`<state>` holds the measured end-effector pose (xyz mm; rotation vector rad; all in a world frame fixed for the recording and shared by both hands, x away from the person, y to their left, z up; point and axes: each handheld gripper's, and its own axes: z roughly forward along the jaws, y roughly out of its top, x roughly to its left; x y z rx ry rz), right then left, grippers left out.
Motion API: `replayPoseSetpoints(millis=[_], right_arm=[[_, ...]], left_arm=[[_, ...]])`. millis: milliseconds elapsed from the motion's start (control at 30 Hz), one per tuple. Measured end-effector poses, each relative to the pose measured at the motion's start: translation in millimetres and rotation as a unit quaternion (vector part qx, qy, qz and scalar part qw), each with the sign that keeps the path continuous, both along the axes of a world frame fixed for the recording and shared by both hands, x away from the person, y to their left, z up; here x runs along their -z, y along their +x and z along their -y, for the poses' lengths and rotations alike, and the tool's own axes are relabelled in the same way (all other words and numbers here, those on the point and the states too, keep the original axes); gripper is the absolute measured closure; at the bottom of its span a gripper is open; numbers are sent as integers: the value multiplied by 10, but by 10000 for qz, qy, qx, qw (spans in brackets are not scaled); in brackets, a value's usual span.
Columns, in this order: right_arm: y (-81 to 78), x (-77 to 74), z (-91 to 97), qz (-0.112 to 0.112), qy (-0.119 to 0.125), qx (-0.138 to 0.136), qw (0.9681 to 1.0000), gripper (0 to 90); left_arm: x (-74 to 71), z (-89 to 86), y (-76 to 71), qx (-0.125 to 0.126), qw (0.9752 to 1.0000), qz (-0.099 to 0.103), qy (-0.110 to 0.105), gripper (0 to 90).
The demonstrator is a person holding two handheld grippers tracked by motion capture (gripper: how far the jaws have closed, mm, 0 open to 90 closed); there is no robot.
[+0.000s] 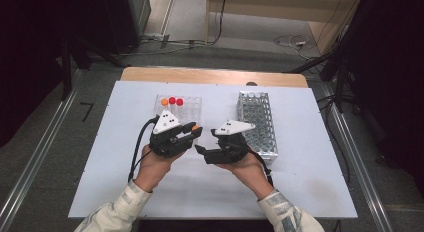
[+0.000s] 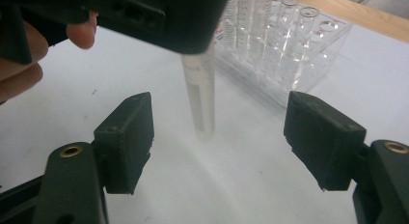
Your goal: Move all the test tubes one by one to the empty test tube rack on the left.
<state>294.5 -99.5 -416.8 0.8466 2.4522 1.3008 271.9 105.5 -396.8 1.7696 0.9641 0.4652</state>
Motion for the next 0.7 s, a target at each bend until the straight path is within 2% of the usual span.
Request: replayPoseSetpoints(millis=[333,700], right_arm=[[-82,-11,244,38,16,153,9999,247],[-98,34,497,80,37,367,9993,247]], left_arm=[[-6,-52,22,-98,9999,-29,-5,696],[-22,-163,64,-262,9996,-29,-63,696]])
